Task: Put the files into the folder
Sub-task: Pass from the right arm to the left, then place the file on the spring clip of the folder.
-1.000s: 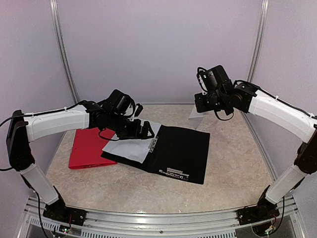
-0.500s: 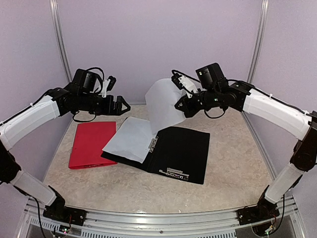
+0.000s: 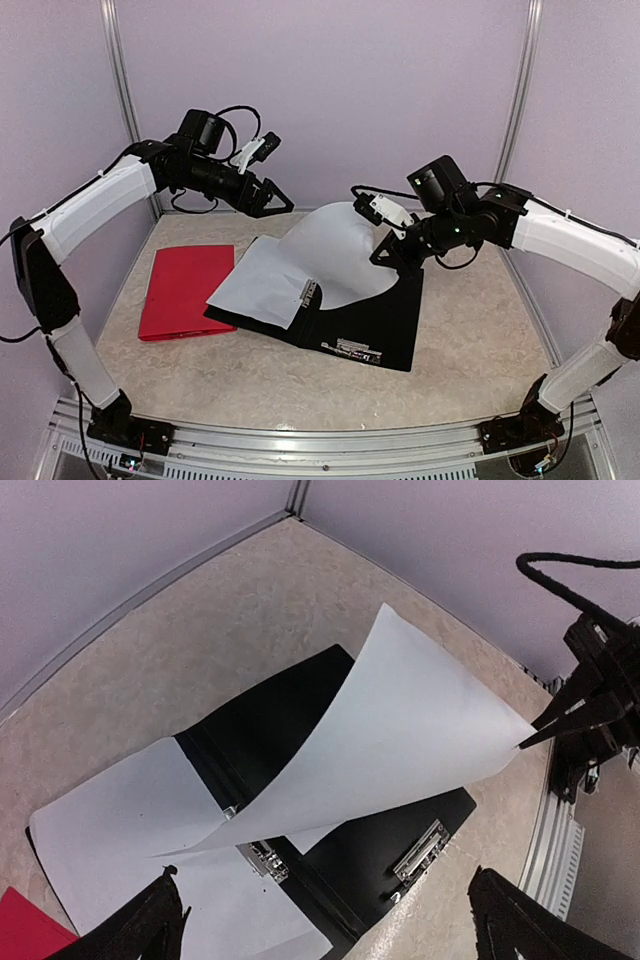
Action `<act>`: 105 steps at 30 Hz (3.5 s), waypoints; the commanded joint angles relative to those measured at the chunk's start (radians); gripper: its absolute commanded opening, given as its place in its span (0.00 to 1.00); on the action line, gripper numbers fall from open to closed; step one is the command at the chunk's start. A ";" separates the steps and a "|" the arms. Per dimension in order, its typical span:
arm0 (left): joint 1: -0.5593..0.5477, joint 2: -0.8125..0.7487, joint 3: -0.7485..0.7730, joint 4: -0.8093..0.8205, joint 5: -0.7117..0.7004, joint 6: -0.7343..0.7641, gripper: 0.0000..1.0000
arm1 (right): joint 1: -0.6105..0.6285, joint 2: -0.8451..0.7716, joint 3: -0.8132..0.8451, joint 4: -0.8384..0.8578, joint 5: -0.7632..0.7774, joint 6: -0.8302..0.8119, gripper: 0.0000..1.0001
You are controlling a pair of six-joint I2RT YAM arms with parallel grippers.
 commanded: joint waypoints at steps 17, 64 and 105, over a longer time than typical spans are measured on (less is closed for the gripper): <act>-0.044 0.521 0.588 -0.507 0.297 0.497 0.93 | 0.026 -0.066 -0.015 -0.064 0.040 -0.108 0.00; -0.056 0.613 0.630 -0.465 0.354 0.550 0.30 | 0.026 -0.067 -0.039 -0.108 0.095 -0.116 0.00; -0.018 0.777 0.349 0.160 0.405 -0.699 0.00 | -0.077 -0.094 0.043 -0.040 0.354 0.177 0.94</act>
